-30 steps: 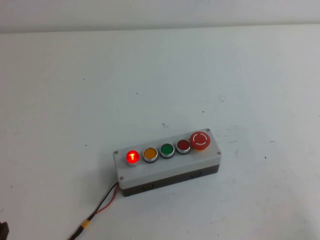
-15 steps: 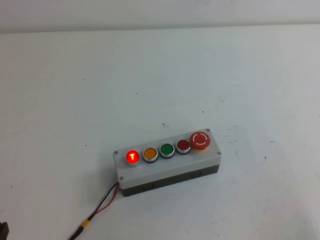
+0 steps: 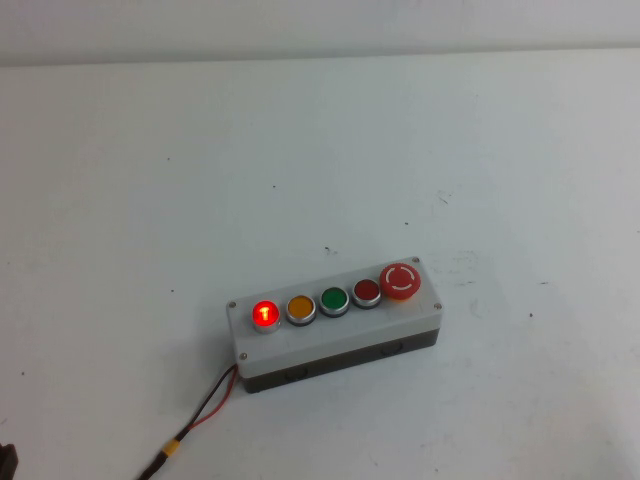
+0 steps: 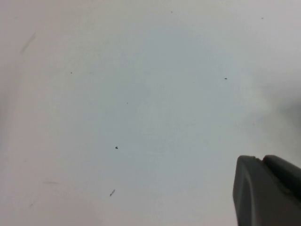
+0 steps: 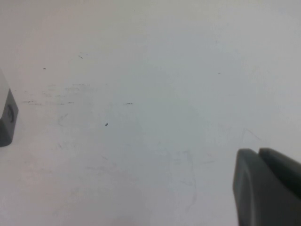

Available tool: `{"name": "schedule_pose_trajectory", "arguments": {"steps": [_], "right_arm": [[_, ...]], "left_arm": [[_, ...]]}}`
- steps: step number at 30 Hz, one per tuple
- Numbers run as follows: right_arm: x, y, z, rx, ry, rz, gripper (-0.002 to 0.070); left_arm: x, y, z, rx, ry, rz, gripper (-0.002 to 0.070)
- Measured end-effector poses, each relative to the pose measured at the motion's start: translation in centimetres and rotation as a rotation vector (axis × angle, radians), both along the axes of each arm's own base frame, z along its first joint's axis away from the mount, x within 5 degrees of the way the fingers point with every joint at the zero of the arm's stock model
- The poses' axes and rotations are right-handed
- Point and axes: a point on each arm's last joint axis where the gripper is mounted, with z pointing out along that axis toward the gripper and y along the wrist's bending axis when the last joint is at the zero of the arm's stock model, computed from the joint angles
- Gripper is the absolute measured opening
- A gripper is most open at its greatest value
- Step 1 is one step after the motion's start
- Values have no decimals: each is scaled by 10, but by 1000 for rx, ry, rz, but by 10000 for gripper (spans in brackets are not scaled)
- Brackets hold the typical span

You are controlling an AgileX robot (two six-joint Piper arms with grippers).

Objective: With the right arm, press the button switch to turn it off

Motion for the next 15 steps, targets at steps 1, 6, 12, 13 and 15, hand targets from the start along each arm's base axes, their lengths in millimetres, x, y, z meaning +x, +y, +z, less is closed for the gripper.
{"name": "schedule_pose_trajectory", "arguments": {"steps": [1,6,12,13,15], "right_arm": [[0,0,0,0,0,0,-16],[0,1,0,18,0,1,-16],[1,5,9,298,-70,-5,-16],[2,6,12,360,-93,-13,-16],[3,5,18,535,-143,-36,-16]], "left_arm": [[0,0,0,0,0,0,-2],[0,0,0,0,0,0,-2],[0,0,0,0,0,0,-2],[0,0,0,0,0,0,-2],[0,0,0,0,0,0,-2]]}}
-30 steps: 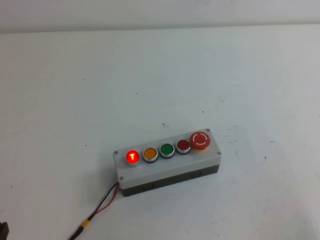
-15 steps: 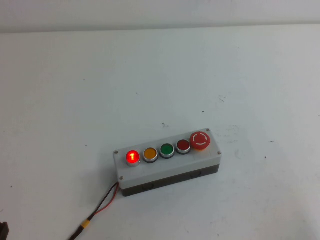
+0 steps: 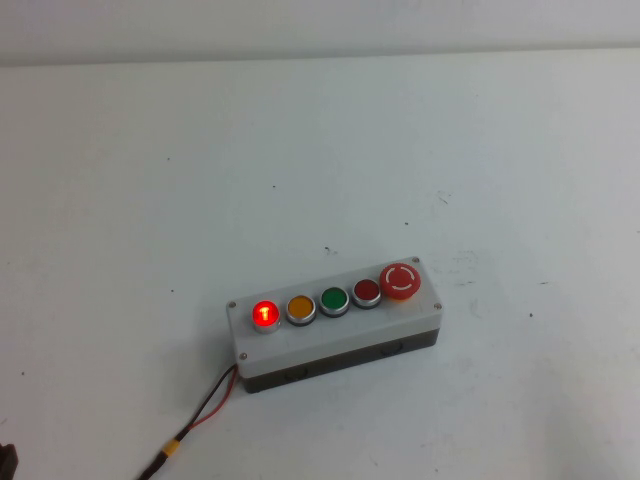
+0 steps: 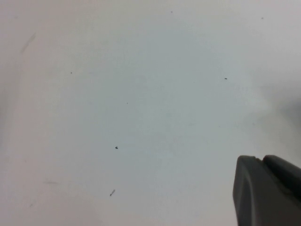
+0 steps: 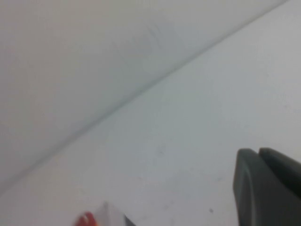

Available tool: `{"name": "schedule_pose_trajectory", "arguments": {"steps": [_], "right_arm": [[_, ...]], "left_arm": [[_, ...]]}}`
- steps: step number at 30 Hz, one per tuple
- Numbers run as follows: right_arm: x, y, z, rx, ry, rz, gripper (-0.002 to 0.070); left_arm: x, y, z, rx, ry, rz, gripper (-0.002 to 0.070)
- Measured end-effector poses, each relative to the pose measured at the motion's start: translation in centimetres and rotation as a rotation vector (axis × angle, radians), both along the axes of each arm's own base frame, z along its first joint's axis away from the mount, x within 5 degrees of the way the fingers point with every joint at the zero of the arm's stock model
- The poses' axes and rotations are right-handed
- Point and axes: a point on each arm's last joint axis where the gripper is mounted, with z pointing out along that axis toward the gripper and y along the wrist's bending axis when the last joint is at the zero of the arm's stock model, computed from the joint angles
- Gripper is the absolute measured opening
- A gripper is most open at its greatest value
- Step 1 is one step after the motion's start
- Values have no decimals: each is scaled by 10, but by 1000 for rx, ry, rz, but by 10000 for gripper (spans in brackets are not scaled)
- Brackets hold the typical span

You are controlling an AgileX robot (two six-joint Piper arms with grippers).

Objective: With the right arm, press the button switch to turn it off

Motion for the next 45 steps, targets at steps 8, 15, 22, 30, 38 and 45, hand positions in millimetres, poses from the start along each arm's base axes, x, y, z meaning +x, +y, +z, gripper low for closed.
{"name": "schedule_pose_trajectory", "arguments": {"steps": [8,15,22,30,38,45], "right_arm": [[1,-3,7,243,-46,-37,-16],[-4,17,26,174,103,180,-16],[17,31,70,-63,477,396,-16],[77,25,103,-276,787,478,-16],[122,59,128,-381,798,625,-15],[148,147,128,-614,840,801,-15]], "left_arm": [[0,0,0,0,0,0,-2],[0,0,0,0,0,0,-2],[0,0,0,0,0,0,-2],[0,0,0,0,0,0,-2],[0,0,0,0,0,0,-2],[0,0,0,0,0,0,-2]]}}
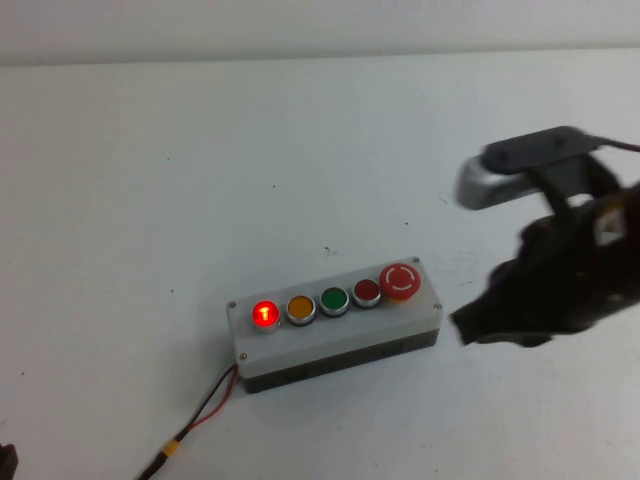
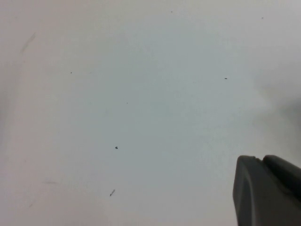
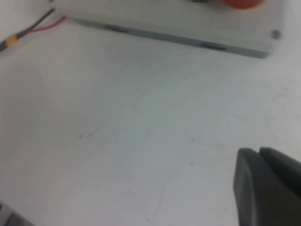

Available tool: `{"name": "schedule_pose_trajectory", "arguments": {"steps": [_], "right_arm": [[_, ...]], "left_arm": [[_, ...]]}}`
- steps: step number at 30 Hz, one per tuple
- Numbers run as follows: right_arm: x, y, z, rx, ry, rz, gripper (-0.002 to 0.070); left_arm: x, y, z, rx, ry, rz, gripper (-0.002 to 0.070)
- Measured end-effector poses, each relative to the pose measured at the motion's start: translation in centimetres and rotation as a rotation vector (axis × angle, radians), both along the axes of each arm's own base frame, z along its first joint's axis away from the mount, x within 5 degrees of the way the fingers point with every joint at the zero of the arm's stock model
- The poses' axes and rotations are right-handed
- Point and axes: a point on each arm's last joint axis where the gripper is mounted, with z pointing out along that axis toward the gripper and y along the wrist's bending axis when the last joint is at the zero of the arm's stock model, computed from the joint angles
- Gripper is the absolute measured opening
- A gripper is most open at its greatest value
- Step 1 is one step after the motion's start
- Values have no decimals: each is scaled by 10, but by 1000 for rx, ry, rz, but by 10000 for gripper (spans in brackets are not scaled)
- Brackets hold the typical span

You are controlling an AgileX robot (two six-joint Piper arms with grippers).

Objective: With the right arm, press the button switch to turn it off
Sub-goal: Press the button to turn off

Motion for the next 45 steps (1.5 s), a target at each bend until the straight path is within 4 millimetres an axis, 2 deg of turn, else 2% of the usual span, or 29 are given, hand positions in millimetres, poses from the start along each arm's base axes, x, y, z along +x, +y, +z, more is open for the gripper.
{"name": "schedule_pose_trajectory", "arguments": {"steps": [4,7,10,15,19,26,36,45], "right_arm": [[11,62,-4,-60,7,152,-15],[19,101,-11,-91,5,228,-15],[32,130,-18,-109,7,266,-15],[53,160,-20,-96,-18,283,-15],[67,179,-29,-107,-10,292,-15],[81,196,-42,-135,10,316,-15],[87,199,-53,-175,5,324,-15],[90,199,-56,-181,5,320,-15]], "left_arm": [[0,0,0,0,0,0,-2],[0,0,0,0,0,0,-2],[0,0,0,0,0,0,-2],[0,0,0,0,0,0,-2],[0,0,0,0,0,0,-2],[0,0,0,0,0,0,-2],[0,0,0,0,0,0,-2],[0,0,0,0,0,0,-2]]}}
